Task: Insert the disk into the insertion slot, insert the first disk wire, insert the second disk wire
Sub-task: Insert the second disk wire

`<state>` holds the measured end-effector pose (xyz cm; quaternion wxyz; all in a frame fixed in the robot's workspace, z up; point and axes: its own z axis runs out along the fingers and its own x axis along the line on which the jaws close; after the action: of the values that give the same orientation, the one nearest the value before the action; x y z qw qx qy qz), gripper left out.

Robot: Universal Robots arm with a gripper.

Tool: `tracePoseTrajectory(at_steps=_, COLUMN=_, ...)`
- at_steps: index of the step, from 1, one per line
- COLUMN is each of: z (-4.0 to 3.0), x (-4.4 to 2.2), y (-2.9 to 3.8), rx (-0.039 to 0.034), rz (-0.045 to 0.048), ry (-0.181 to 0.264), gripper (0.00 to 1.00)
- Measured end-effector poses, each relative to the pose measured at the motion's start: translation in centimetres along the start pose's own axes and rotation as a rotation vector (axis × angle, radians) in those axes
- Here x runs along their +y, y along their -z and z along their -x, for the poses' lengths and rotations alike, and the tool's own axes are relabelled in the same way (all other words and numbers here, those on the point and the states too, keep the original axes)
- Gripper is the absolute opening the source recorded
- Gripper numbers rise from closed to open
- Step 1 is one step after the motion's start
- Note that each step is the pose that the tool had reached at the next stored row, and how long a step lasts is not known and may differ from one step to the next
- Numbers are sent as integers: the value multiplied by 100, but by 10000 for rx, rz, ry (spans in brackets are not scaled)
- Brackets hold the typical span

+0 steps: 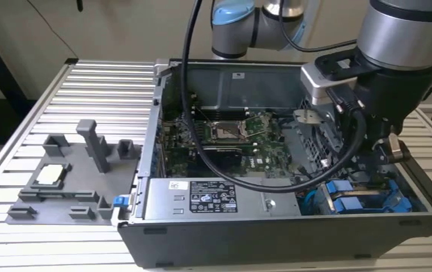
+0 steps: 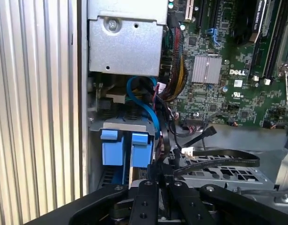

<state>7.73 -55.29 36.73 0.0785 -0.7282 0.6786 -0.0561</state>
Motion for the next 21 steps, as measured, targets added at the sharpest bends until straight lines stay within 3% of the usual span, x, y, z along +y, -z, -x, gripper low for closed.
tracePoseTrajectory(at_steps=1, z=-3, x=0, y=-1, rx=-145, rz=-8, ry=-28, gripper=16)
tracePoseTrajectory(at_steps=2, z=-10, x=-5, y=-2, rx=-219, rz=10, ry=-44, gripper=16)
tracePoseTrajectory(at_steps=3, z=-15, x=-20, y=-4, rx=-232, rz=90, ry=-50, gripper=16)
tracePoseTrajectory(at_steps=7, z=-31, x=-109, y=-23, rx=-266, rz=582, ry=-75, gripper=16)
tracePoseTrajectory(at_steps=11, z=-49, x=-216, y=-43, rx=-292, rz=995, ry=-96, gripper=16)
tracePoseTrajectory(at_steps=17, z=-74, x=-359, y=-72, rx=-316, rz=1369, ry=-113, gripper=16)
tracePoseTrajectory(at_steps=21, z=-110, x=-411, y=-84, rx=-326, rz=1479, ry=-120, gripper=16)
